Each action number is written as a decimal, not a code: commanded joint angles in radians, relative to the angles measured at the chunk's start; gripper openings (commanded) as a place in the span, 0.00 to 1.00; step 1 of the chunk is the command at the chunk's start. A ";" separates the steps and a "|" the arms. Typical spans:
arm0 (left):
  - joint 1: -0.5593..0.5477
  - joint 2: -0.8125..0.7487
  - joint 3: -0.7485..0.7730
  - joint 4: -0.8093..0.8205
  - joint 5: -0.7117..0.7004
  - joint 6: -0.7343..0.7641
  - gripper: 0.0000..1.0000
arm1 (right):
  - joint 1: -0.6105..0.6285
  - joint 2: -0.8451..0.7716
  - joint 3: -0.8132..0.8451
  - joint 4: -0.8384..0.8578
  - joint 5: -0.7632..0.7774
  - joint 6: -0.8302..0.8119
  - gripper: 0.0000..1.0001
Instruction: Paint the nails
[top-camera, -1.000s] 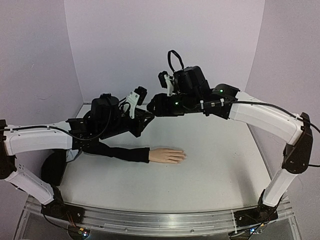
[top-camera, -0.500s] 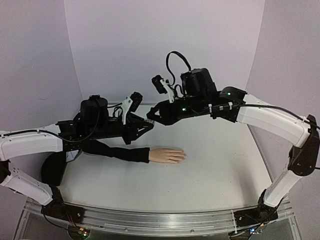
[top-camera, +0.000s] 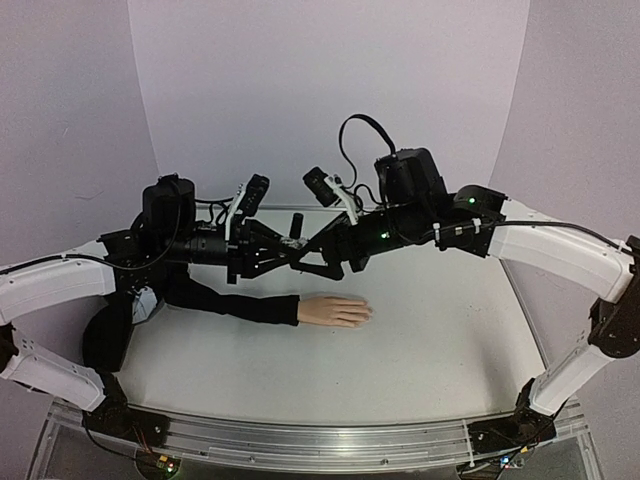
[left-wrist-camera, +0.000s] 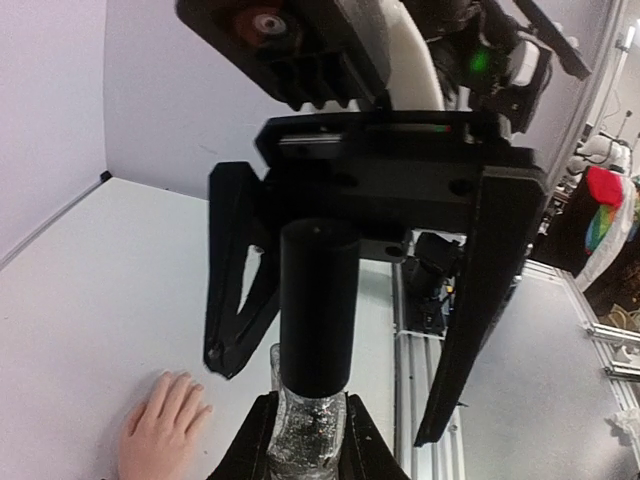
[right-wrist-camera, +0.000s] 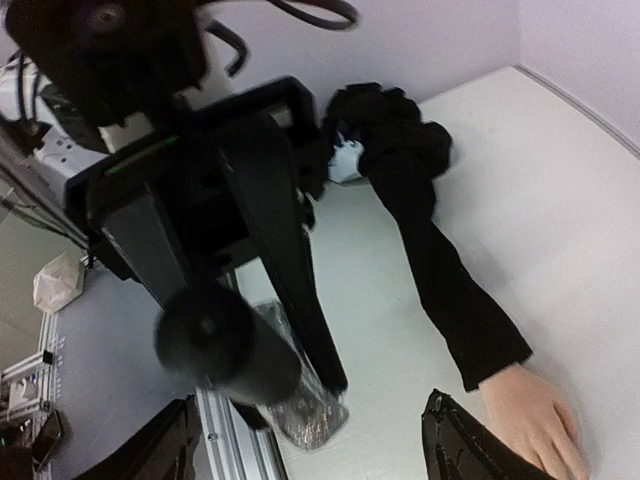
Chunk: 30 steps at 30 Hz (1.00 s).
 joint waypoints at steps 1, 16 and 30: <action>0.003 0.039 0.070 -0.030 -0.187 0.061 0.00 | -0.001 -0.103 -0.015 -0.020 0.216 0.117 0.83; -0.023 0.043 0.061 -0.050 -0.309 0.125 0.00 | -0.021 0.113 0.298 -0.269 0.190 0.190 0.54; -0.041 0.072 0.075 -0.068 -0.318 0.129 0.00 | -0.020 0.201 0.415 -0.325 0.147 0.172 0.32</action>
